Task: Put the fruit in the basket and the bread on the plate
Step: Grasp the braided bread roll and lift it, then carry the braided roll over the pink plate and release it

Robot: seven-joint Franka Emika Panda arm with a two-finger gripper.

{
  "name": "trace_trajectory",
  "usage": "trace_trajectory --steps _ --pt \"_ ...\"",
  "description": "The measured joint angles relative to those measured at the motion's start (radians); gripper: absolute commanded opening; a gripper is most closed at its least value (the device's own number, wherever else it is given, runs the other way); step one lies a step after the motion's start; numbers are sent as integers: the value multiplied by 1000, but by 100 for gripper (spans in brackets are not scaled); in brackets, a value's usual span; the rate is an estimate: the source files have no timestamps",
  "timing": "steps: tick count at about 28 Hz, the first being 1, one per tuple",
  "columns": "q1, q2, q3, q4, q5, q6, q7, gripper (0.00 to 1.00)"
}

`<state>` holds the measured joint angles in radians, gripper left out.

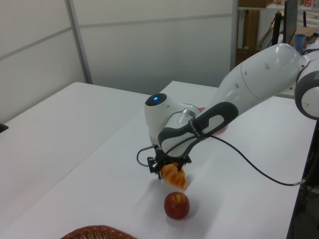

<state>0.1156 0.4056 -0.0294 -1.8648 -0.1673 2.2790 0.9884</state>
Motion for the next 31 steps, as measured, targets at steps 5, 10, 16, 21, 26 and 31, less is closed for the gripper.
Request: trace_trajectory --steps 5,10,16,21,26,31 --pt "-27 -10 0 14 0 6 -9 0" --pt "-44 -35 0 42 1 6 -17 0" --pt "-46 -67 2 94 11 -42 -23 0" --pt "-65 -86 0 156 67 -93 -46 0" --pt "-163 -95 -2 213 78 -97 -81 0" --pt "-303 -96 -4 235 92 -98 -184 0"
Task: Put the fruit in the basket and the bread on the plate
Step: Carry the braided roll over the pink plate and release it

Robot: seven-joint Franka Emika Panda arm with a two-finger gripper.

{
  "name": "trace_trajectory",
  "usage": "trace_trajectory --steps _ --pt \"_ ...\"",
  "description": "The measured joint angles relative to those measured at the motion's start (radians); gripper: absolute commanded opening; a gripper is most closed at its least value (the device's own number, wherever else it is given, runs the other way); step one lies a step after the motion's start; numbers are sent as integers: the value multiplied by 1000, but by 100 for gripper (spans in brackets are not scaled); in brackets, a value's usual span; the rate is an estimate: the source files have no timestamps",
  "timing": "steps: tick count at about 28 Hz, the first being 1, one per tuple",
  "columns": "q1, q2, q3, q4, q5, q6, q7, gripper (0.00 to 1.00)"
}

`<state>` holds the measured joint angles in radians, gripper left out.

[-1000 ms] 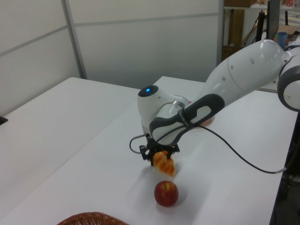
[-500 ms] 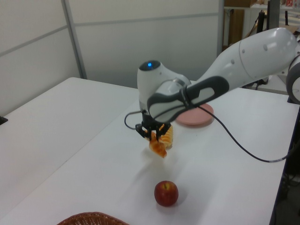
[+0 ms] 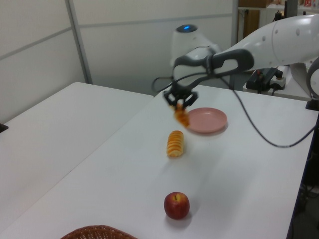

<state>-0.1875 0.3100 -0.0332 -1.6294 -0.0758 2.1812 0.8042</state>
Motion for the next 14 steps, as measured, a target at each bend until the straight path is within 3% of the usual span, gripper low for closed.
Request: trace_trajectory --steps 7,14 --pt "-166 8 -1 0 16 -1 -96 0" --pt "-252 89 -1 0 17 2 -135 0"
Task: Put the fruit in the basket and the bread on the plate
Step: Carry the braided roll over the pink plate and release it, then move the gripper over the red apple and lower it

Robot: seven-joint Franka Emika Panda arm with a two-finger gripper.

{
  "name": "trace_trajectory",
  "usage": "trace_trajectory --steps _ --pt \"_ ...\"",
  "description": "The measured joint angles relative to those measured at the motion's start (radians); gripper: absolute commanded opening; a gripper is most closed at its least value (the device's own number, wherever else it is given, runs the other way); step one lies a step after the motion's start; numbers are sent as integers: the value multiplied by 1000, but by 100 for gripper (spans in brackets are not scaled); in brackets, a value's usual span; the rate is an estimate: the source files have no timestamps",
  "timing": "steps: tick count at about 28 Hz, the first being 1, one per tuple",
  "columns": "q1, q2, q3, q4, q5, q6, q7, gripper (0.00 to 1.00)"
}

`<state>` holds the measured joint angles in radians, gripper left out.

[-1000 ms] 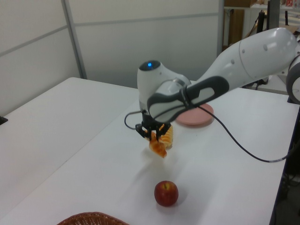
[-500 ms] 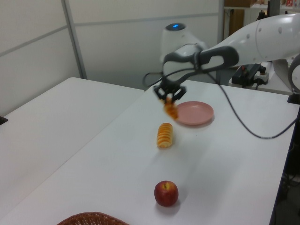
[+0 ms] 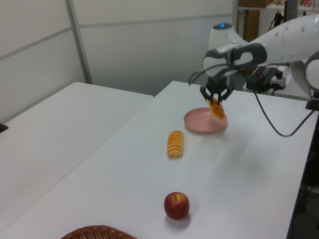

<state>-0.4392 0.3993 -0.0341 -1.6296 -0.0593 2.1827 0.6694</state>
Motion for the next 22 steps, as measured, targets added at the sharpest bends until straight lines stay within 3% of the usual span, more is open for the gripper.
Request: trace_trajectory --steps 5,6,7,8,9,10,11,22 --pt "-29 84 0 14 0 66 0 0" --pt "-33 96 0 17 0 83 0 2" --pt "-37 109 0 23 0 105 0 9" --pt "-39 114 0 26 0 112 0 24" --pt "-40 117 0 30 0 116 0 50" --pt "-41 118 0 34 0 118 0 91" --pt "-41 117 0 38 0 118 0 100" --pt "-36 115 9 58 -2 118 -30 100"
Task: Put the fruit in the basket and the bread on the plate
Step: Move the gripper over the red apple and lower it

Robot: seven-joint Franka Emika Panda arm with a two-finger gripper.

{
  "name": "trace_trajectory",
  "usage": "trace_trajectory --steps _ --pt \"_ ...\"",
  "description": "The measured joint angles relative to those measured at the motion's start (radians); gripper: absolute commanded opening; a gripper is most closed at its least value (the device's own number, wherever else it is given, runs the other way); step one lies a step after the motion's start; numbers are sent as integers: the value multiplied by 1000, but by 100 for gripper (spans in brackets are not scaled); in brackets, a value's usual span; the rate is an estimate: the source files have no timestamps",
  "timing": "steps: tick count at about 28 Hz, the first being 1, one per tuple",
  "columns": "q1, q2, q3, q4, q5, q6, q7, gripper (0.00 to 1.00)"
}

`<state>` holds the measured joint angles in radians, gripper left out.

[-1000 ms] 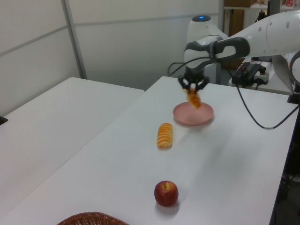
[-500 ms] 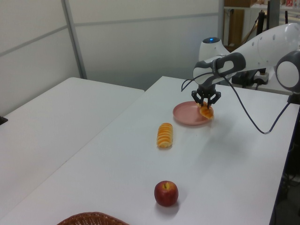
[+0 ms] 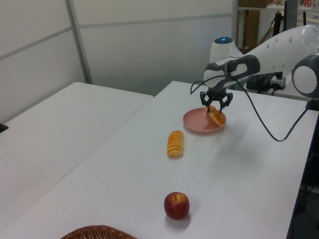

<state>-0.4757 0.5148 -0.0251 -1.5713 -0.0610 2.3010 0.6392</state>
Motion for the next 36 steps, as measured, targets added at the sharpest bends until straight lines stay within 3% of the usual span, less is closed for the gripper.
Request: trace_trajectory --steps 9,13,25,36 --pt "2 -11 4 2 0 0 -39 100" --pt "33 -25 15 0 0 -21 -58 100" --pt "311 -159 26 -82 0 -341 -223 100" --pt "459 -188 26 -102 0 -418 -304 100"
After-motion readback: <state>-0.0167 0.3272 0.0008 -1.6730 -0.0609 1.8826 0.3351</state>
